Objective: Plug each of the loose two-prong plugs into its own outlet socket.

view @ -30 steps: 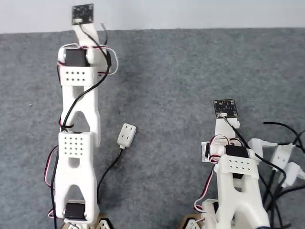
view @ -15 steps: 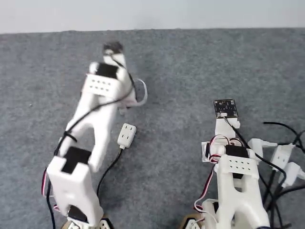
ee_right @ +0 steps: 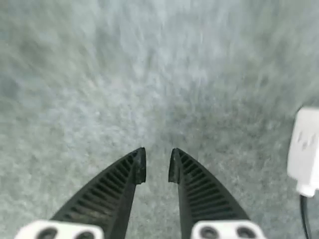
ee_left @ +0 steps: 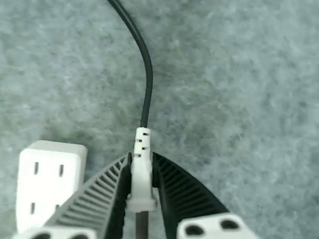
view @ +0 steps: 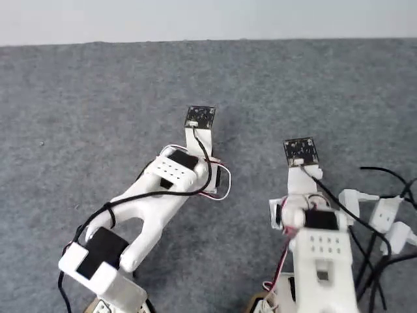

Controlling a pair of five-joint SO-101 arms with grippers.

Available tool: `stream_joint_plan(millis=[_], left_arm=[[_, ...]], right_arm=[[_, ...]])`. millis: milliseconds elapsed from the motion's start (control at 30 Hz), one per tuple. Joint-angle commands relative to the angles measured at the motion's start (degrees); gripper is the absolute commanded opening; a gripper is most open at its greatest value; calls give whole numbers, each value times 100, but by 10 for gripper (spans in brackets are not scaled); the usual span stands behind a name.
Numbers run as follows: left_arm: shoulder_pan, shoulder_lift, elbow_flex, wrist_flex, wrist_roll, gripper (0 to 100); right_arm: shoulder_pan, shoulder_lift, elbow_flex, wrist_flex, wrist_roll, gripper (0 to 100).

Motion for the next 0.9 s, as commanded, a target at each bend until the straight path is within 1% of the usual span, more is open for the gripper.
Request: stream_joint_plan(millis=[0, 167, 233, 300, 433, 533, 600, 667, 867], left_arm=[[290, -44, -4, -105, 35, 48], [343, -132, -4, 255, 70, 239], [396, -299, 136, 290, 70, 315], [448, -536, 347, 246, 53, 363], [343, -1319, 673, 281, -26, 372], [0, -2119, 963, 457, -360, 371], [-343, -2699, 1218, 624, -563, 371], [-738, -3244, 1534, 686, -703, 371], [-1978, -4510, 2818, 607, -1073, 371]], right_arm=[[-31, -1429, 404, 57, 70, 82], [-31, -2897, 1011, 163, 79, 84], [-31, -3125, 1055, 242, 105, 84], [-31, -3108, 1055, 251, 193, 84], [-40, -2809, 932, 233, 185, 84], [-48, -2440, 747, 224, 176, 84], [-215, -2176, 580, 224, 176, 80], [-514, -1938, 378, 224, 167, 80], [-1868, -1130, -466, 224, -114, 80]])
